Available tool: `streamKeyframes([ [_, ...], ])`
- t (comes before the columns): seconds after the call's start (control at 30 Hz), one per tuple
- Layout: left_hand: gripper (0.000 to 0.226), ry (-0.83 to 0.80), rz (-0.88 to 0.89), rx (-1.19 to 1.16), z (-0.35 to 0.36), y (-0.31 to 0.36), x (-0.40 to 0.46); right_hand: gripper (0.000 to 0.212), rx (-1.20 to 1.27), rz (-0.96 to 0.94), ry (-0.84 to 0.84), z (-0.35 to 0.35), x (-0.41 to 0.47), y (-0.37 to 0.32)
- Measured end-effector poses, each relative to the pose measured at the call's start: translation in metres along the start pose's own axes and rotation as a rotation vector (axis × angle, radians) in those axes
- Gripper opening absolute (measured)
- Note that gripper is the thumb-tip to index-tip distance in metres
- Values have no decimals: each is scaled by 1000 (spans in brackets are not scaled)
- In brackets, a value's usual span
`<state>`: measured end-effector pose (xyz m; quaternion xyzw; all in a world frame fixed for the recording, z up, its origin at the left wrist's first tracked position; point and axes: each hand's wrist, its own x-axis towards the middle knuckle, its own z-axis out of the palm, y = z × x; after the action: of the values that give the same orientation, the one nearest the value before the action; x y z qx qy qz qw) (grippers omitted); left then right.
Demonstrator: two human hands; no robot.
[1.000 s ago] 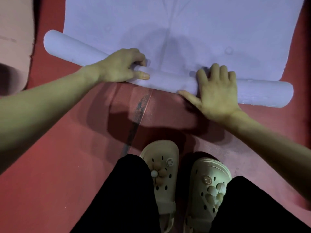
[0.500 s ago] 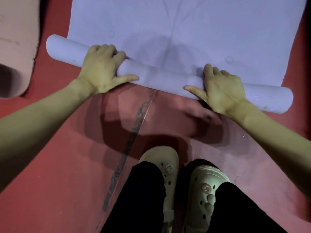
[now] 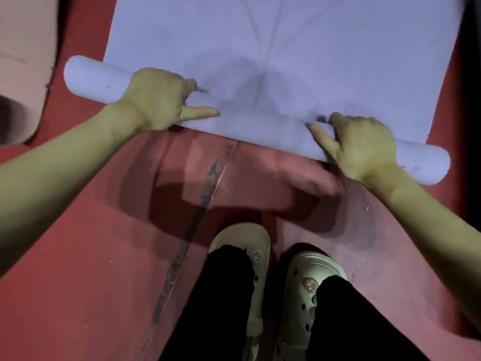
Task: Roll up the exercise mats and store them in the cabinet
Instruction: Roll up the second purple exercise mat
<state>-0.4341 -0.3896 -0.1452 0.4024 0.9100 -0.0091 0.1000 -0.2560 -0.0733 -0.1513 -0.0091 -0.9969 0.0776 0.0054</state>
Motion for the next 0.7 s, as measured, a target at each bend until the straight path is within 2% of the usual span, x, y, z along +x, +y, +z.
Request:
streamKeyframes([
  [0.27,98,34,29,-93,26,49,-73,52,44,37,-101,3,-68,-11],
  [0.37,94,48,-46,-64,29,58,-80,51,13,38,-115,7,-74,-15],
  [0.47,86,136,-115,-118,30,65,-85,50,10,59,-108,9,-72,-17],
  [0.57,64,268,-33,-90,36,75,-101,49,9,59,-54,9,-74,-16],
  [0.7,66,279,144,-51,36,72,-102,53,18,75,-50,13,-71,-15],
])
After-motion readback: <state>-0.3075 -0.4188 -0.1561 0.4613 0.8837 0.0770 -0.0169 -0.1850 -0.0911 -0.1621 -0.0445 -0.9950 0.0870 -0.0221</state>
